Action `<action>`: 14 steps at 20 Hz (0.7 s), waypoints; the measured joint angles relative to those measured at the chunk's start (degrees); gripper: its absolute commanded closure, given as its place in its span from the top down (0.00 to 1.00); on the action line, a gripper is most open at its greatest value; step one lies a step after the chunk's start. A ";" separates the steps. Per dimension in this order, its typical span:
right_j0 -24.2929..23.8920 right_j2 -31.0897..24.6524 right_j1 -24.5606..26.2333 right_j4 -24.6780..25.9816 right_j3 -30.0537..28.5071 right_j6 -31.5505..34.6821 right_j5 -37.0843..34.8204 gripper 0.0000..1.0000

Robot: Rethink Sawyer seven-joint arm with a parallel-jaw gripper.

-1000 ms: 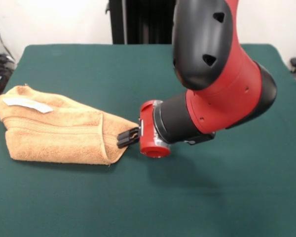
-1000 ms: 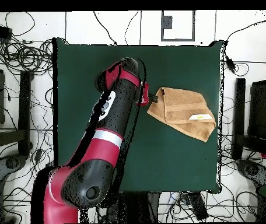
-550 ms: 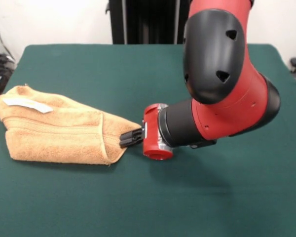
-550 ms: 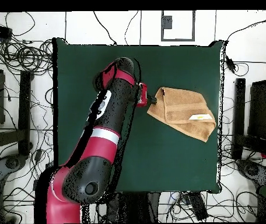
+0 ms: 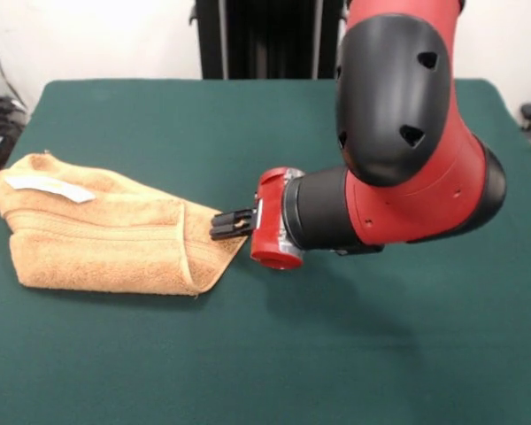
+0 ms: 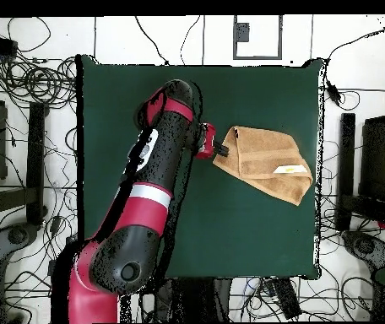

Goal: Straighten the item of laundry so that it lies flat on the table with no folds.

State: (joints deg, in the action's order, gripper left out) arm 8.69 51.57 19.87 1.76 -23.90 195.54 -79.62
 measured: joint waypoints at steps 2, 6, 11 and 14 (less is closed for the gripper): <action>0.00 0.00 0.01 -0.01 0.27 0.00 -0.20 0.00; -0.03 0.01 0.02 -0.01 0.60 0.00 -0.19 0.00; -0.31 0.03 0.22 0.00 1.13 0.05 -0.18 0.00; -0.48 0.04 0.42 0.00 1.47 0.06 -0.19 0.00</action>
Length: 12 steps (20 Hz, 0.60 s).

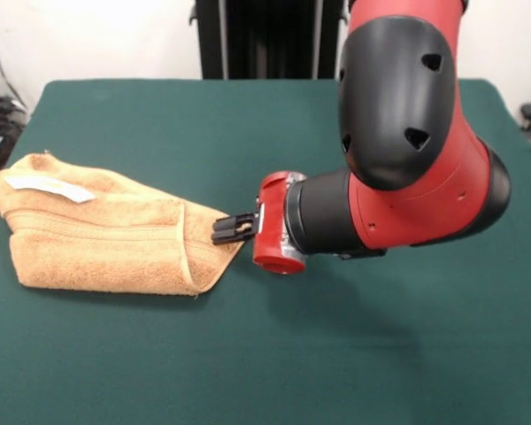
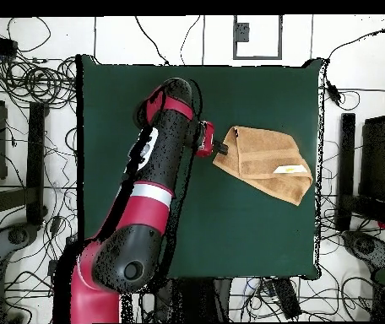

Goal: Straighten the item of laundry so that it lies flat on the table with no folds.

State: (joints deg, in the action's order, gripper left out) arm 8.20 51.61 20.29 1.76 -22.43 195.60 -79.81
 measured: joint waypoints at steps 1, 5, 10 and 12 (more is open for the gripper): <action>0.00 0.01 0.11 0.00 0.07 0.01 0.00 0.00; -0.02 0.12 0.65 0.00 0.37 0.05 -0.01 0.00; -0.04 0.72 1.62 -0.02 0.88 0.13 -0.15 0.00; -0.06 1.06 2.01 -0.02 1.09 0.13 -0.29 0.00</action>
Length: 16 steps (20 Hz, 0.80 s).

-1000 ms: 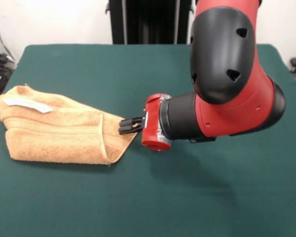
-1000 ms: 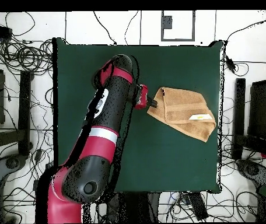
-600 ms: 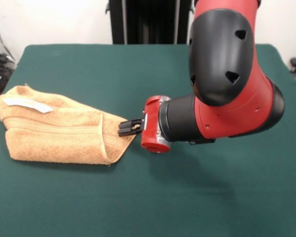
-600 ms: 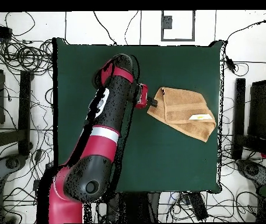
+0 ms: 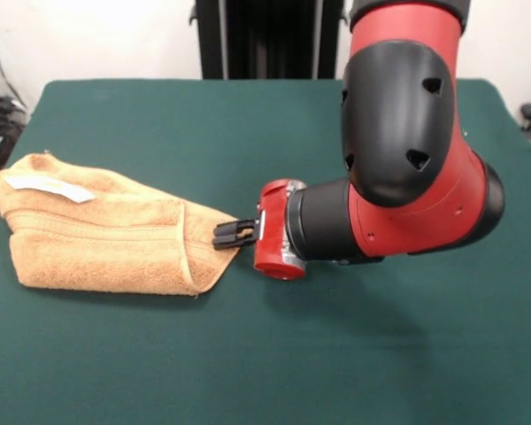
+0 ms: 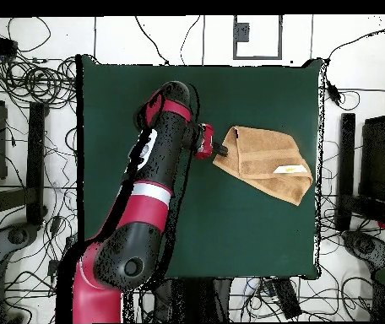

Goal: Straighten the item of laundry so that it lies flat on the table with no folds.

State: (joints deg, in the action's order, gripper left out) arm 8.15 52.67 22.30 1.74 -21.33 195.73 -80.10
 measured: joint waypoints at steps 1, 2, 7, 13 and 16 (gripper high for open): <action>-0.02 0.44 0.24 0.01 0.12 0.00 -0.32 0.00; -0.02 0.61 0.28 0.01 0.12 0.00 -0.63 0.00; -0.01 1.38 0.35 0.00 0.12 0.00 -2.28 0.00; -0.01 2.59 0.31 0.00 0.13 0.00 -3.37 0.00; -0.01 2.64 0.31 0.00 0.13 0.00 -3.37 0.00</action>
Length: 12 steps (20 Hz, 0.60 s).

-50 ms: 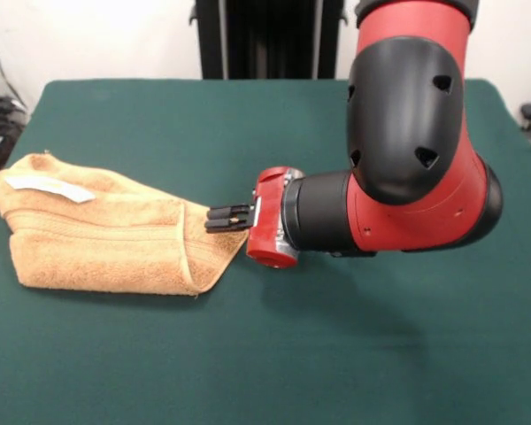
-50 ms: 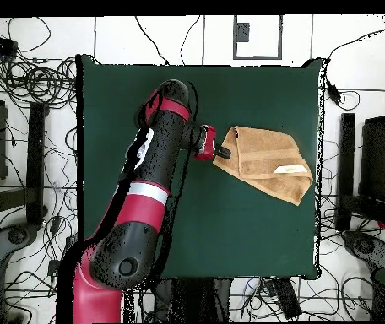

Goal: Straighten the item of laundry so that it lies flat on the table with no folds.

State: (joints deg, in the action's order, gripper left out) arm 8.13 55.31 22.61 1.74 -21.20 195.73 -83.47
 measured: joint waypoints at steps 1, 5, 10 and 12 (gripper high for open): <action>0.00 0.00 0.00 0.00 0.00 0.00 0.00 0.00; 0.00 0.00 0.00 0.00 0.00 0.00 0.00 0.00; 0.00 0.00 0.00 0.00 -0.02 0.00 0.92 0.00; 0.00 -0.02 0.00 0.00 -0.02 0.00 1.93 0.00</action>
State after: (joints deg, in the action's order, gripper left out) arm 8.13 55.29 22.61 1.74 -21.22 195.73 -81.54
